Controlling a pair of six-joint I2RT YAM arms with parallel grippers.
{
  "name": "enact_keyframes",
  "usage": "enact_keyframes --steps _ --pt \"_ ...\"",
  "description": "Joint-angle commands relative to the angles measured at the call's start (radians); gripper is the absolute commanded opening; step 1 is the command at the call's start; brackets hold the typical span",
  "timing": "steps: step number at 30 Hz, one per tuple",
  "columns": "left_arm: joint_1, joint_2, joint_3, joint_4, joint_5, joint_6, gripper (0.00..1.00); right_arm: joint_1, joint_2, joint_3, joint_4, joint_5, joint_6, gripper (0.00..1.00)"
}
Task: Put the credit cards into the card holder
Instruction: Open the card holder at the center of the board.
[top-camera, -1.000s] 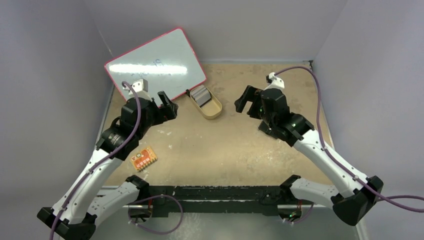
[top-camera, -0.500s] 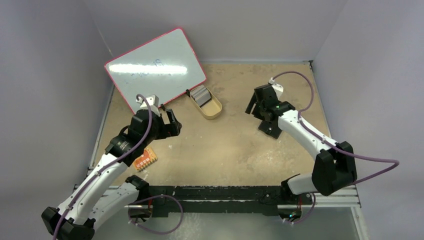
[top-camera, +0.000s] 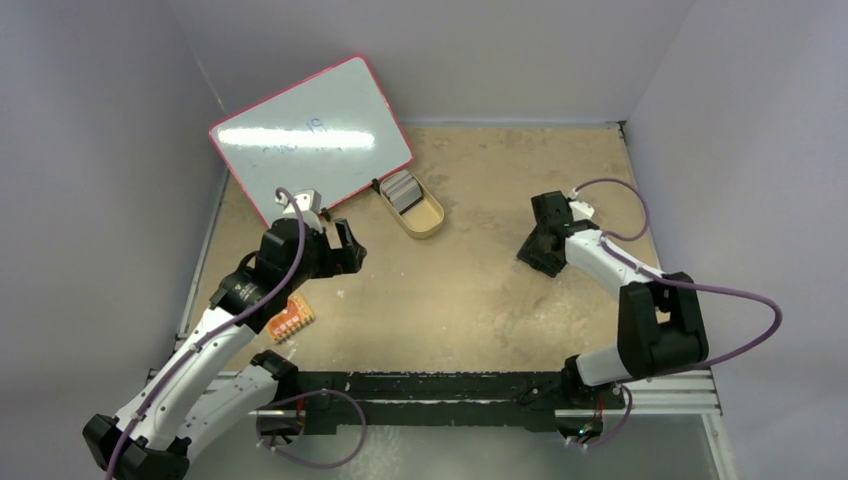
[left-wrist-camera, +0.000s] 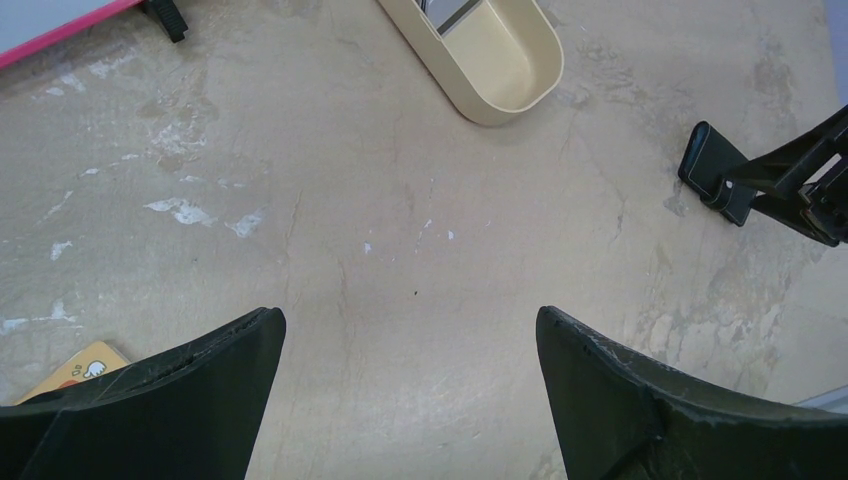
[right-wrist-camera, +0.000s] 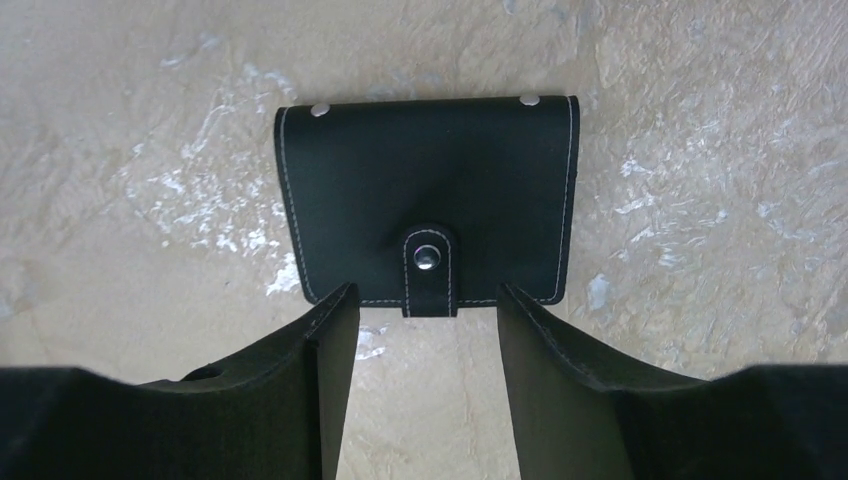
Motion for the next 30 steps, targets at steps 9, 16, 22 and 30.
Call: enact_keyframes --steps 9,16,22,30 --pt "0.007 -0.023 0.006 0.045 0.0 0.019 0.96 -0.018 0.086 -0.034 0.104 0.04 -0.005 0.45" --pt "0.006 -0.029 0.006 0.042 -0.013 0.017 0.96 -0.018 0.107 -0.024 0.114 0.034 -0.03 0.35" --pt "0.006 0.0 0.007 0.032 -0.045 0.01 0.94 -0.017 0.098 0.001 0.16 0.033 -0.139 0.12" --pt "0.007 -0.014 0.012 0.016 -0.079 -0.003 0.91 0.05 0.057 0.023 0.166 -0.029 -0.28 0.0"
